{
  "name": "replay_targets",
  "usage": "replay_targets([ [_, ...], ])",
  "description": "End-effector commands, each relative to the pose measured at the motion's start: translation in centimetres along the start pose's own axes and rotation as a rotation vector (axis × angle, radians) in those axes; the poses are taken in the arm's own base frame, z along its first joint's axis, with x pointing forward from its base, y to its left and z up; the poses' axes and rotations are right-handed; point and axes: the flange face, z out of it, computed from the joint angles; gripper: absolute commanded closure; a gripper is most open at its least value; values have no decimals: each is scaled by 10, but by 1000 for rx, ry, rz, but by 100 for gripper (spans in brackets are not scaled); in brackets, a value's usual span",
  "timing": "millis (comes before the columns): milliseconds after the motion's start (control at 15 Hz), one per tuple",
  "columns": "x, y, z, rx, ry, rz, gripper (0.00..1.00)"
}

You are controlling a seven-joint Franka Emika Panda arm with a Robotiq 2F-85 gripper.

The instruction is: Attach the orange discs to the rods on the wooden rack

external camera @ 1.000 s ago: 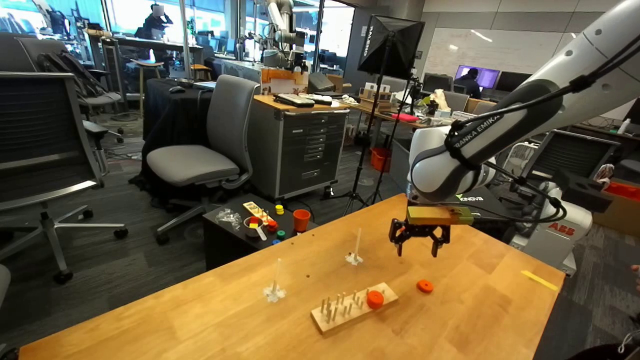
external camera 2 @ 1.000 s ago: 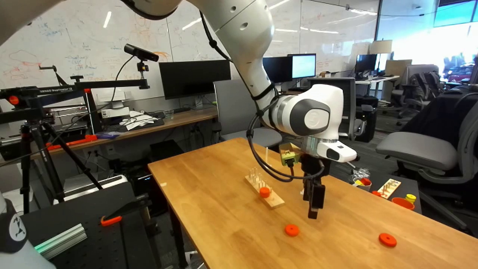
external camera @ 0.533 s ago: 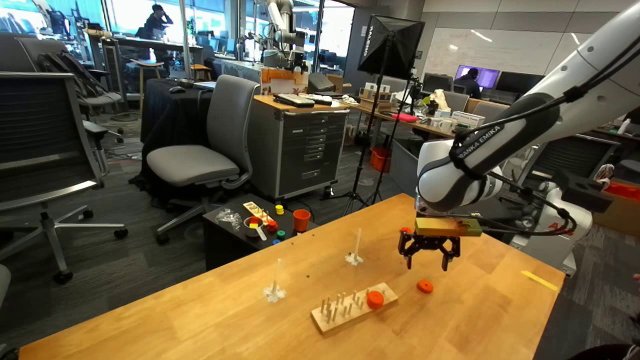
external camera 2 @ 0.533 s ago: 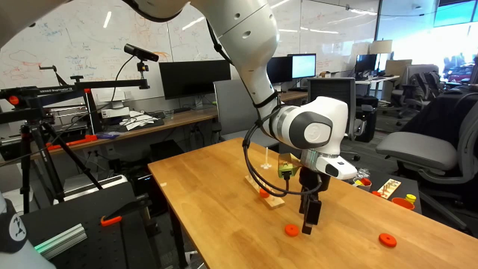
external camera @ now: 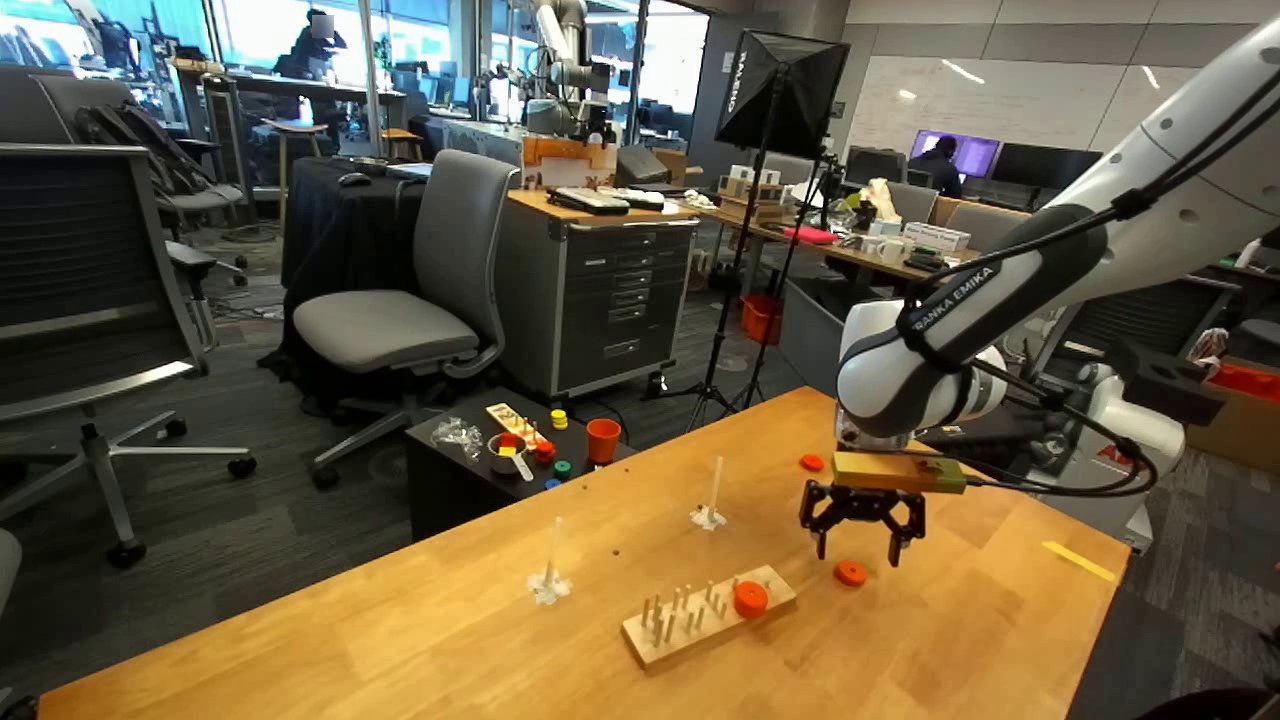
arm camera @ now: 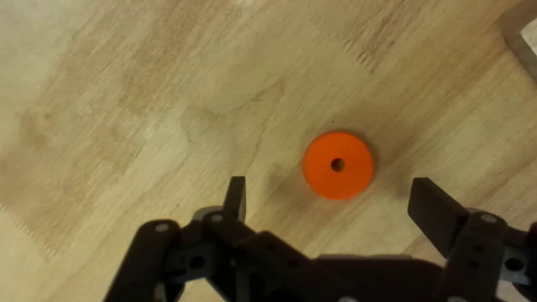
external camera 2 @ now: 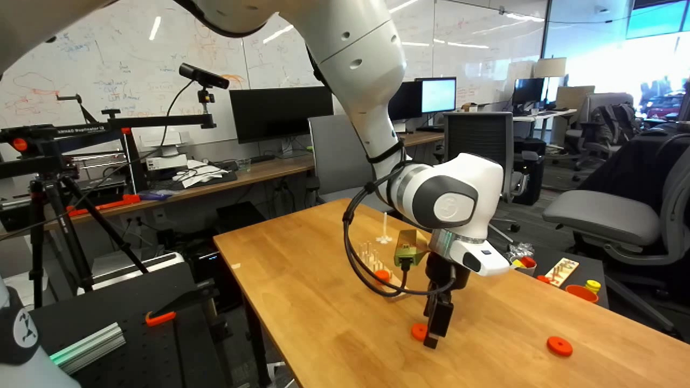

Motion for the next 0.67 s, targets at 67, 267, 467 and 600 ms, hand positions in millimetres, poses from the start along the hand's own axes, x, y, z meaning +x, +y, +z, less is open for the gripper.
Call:
replay_targets([
  [67, -4, 3, 4, 38, -48, 42, 0],
  [267, -6, 5, 6, 66, -72, 68, 0],
  [467, -7, 9, 11, 92, -104, 99, 0],
  [600, -5, 11, 11, 106, -102, 112, 26],
])
